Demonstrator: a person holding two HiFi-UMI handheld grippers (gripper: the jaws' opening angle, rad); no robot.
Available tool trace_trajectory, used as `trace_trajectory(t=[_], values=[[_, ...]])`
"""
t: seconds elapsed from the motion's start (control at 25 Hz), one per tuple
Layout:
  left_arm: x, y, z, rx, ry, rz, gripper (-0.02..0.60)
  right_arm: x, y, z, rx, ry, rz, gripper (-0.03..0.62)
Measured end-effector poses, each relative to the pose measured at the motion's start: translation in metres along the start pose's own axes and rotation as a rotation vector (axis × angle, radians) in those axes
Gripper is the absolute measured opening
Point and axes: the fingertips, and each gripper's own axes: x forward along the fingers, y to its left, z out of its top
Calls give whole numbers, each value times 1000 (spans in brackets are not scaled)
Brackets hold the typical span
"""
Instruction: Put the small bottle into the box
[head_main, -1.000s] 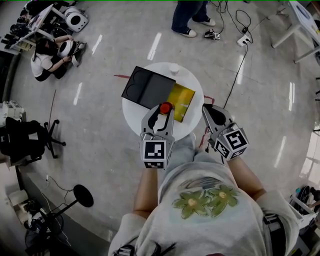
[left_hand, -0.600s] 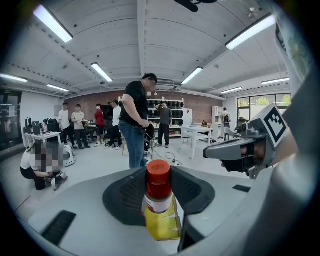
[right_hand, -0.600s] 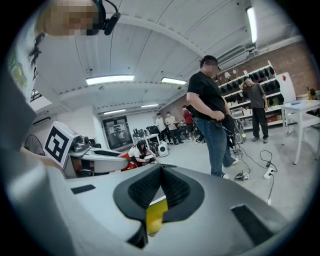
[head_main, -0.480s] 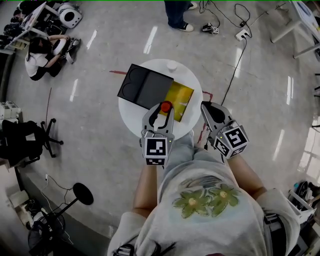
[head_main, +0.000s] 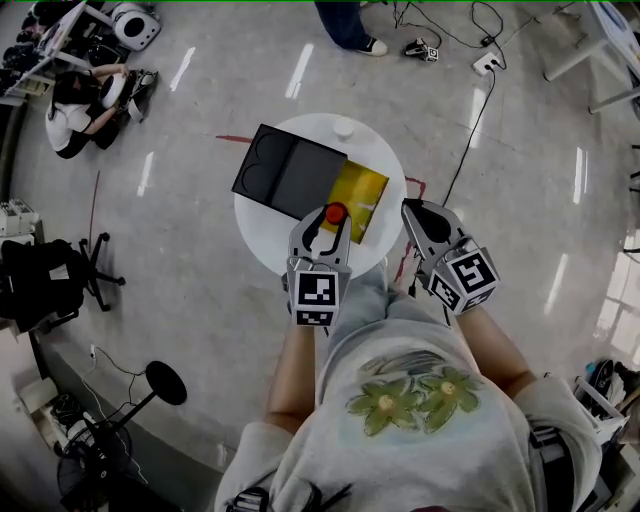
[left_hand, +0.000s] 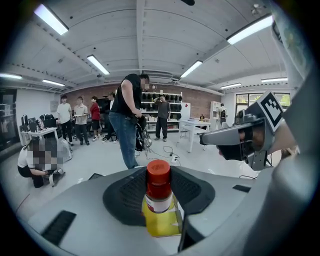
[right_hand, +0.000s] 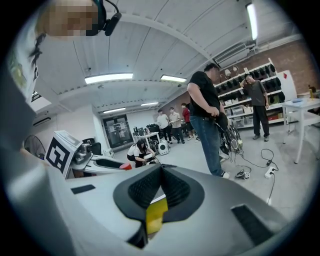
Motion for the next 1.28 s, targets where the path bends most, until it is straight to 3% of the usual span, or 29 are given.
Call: trace_trajectory(t=[0.44, 1.28], values=[[26, -2, -30, 17, 66, -12, 144, 9, -5, -8, 6, 28, 7, -2], [71, -2, -99, -54, 186, -34, 144, 27, -11, -18, 6, 78, 16, -2]])
